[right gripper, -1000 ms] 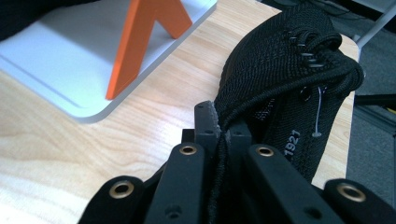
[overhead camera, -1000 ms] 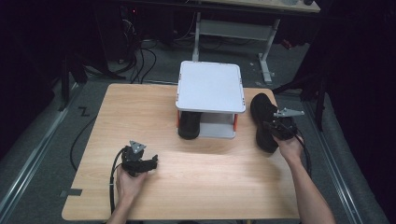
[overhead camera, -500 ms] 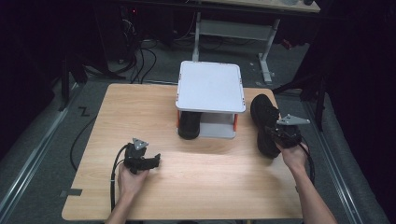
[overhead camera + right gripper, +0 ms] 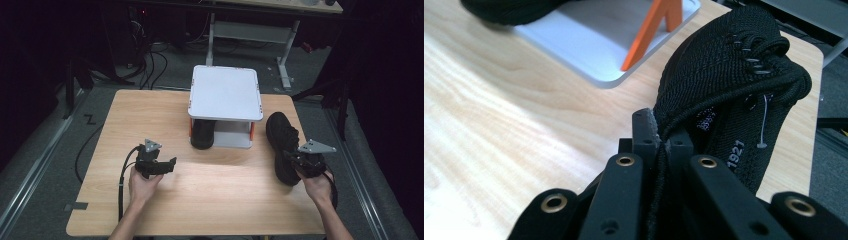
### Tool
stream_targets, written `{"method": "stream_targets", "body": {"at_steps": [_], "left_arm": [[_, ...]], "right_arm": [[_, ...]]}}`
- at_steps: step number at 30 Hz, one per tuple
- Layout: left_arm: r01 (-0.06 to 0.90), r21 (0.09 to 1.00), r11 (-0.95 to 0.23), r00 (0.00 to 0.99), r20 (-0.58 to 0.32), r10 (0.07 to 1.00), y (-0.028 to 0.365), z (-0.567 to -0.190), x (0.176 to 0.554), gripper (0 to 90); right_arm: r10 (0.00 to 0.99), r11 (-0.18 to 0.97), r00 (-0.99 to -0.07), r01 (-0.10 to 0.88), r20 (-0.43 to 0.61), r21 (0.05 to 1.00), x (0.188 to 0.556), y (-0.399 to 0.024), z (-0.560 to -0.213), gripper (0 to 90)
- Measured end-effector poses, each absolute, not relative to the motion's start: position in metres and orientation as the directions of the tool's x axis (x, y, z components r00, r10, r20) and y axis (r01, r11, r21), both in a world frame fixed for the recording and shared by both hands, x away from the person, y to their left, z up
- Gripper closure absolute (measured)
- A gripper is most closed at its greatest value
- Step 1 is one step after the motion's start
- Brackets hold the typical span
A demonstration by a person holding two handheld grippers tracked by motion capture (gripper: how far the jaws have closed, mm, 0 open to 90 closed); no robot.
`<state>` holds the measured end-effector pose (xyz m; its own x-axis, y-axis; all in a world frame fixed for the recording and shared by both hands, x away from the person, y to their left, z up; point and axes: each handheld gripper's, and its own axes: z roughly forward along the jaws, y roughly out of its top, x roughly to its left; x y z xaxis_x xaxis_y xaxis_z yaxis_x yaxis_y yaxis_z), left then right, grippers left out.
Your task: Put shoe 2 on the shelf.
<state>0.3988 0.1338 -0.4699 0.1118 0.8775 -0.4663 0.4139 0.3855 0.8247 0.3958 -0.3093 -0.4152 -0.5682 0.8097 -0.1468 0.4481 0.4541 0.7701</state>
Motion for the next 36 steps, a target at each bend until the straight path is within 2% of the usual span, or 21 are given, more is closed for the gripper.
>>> {"method": "stream_targets", "body": {"at_steps": [16, 36], "left_arm": [[0.376, 0.814, 0.443, 0.175, -0.532, 0.829, 0.122, -0.418, 0.421, 18.3], [0.327, 0.847, 0.420, 0.223, -0.501, 0.836, 0.097, -0.367, 0.453, 17.8]], "right_arm": [[0.749, 0.522, -0.636, 0.391, -0.188, 0.758, 0.351, -0.289, -0.420, 87.7], [0.667, 0.588, -0.715, 0.334, -0.209, 0.736, 0.317, -0.261, -0.418, 87.6]]}}
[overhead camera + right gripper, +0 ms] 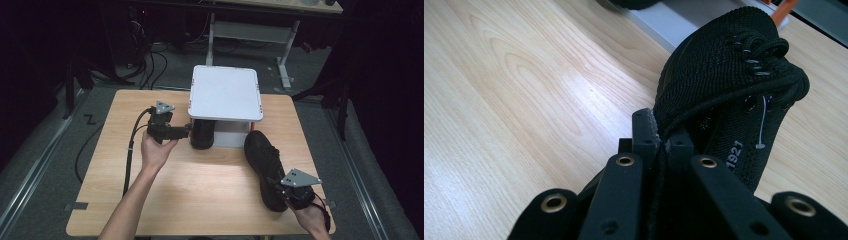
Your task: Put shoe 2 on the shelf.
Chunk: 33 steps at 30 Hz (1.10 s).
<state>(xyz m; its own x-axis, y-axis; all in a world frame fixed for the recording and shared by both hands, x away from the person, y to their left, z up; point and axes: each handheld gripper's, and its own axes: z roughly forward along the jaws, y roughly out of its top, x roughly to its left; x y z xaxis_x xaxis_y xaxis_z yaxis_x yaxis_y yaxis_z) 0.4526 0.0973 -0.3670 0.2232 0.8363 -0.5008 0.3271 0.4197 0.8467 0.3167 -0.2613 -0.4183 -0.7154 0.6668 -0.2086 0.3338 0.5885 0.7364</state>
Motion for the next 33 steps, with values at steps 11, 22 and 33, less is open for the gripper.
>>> {"method": "stream_targets", "body": {"at_steps": [11, 22, 33], "left_arm": [[0.322, 0.852, 0.413, 0.233, -0.494, 0.837, 0.078, -0.348, 0.477, 20.2], [0.337, 0.861, 0.382, 0.198, -0.461, 0.865, 0.067, -0.354, 0.498, 24.7], [0.333, 0.856, 0.397, 0.195, -0.474, 0.858, 0.065, -0.358, 0.505, 30.0]], "right_arm": [[0.617, 0.614, -0.757, 0.294, -0.214, 0.733, 0.328, -0.234, -0.412, 87.6], [0.600, 0.625, -0.772, 0.289, -0.210, 0.725, 0.353, -0.202, -0.407, 87.5], [0.630, 0.621, -0.750, 0.333, -0.199, 0.710, 0.380, -0.180, -0.404, 87.5]]}}
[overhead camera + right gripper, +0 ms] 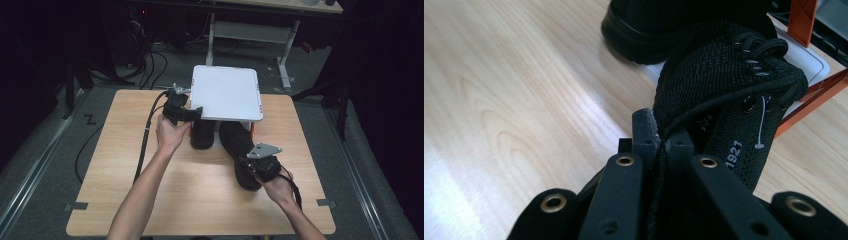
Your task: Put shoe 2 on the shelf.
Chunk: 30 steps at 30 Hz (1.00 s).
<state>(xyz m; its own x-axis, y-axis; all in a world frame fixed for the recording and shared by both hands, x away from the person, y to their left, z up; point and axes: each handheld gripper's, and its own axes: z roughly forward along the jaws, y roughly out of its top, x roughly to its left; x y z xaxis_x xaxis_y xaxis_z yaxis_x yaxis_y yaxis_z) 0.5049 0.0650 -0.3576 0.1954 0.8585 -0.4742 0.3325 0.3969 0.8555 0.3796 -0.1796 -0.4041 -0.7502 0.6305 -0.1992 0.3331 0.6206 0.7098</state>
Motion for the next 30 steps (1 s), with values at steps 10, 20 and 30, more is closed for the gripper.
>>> {"method": "stream_targets", "body": {"at_steps": [10, 20, 30], "left_arm": [[0.322, 0.867, 0.381, 0.218, -0.459, 0.861, 0.058, -0.358, 0.506, 35.1], [0.342, 0.859, 0.381, 0.225, -0.468, 0.854, 0.059, -0.357, 0.507, 37.6], [0.351, 0.851, 0.390, 0.225, -0.481, 0.847, 0.061, -0.357, 0.508, 37.5]], "right_arm": [[0.680, 0.607, -0.710, 0.409, -0.180, 0.682, 0.405, -0.167, -0.411, 87.5], [0.728, 0.582, -0.664, 0.471, -0.168, 0.663, 0.432, -0.152, -0.421, 87.5], [0.770, 0.543, -0.619, 0.506, -0.157, 0.670, 0.458, -0.141, -0.428, 87.4]]}}
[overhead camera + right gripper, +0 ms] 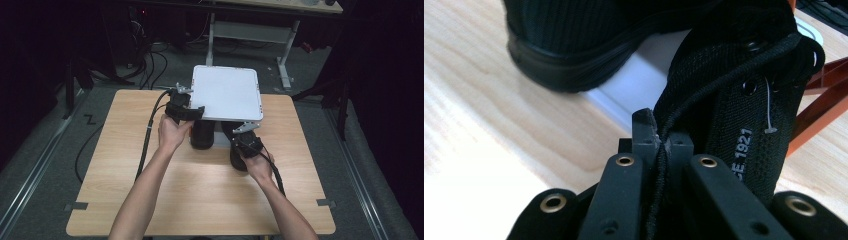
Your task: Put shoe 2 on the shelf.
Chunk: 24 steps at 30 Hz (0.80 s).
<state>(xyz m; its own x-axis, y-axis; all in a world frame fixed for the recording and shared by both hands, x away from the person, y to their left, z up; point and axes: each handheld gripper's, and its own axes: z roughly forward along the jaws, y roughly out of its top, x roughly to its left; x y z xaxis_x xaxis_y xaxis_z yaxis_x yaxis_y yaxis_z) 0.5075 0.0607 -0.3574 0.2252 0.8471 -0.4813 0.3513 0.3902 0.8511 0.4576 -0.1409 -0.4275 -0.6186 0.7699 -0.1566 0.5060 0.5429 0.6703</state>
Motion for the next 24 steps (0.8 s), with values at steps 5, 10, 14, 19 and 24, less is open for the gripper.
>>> {"method": "stream_targets", "body": {"at_steps": [5, 10, 14, 19, 24], "left_arm": [[0.357, 0.849, 0.390, 0.228, -0.484, 0.845, 0.061, -0.358, 0.508, 37.4], [0.355, 0.849, 0.392, 0.227, -0.485, 0.845, 0.060, -0.358, 0.508, 37.4], [0.359, 0.845, 0.397, 0.225, -0.491, 0.842, 0.061, -0.357, 0.508, 37.3], [0.362, 0.843, 0.398, 0.222, -0.492, 0.842, 0.061, -0.357, 0.508, 37.4], [0.363, 0.842, 0.398, 0.220, -0.493, 0.842, 0.062, -0.357, 0.508, 37.4]], "right_arm": [[0.775, 0.542, -0.611, 0.510, -0.161, 0.668, 0.466, -0.133, -0.427, 87.2], [0.787, 0.524, -0.598, 0.521, -0.150, 0.673, 0.474, -0.134, -0.426, 87.2], [0.785, 0.533, -0.597, 0.518, -0.163, 0.669, 0.481, -0.132, -0.426, 87.1], [0.789, 0.525, -0.591, 0.510, -0.166, 0.681, 0.489, -0.132, -0.427, 85.9], [0.788, 0.524, -0.589, 0.487, -0.180, 0.699, 0.486, -0.135, -0.426, 76.1]]}}
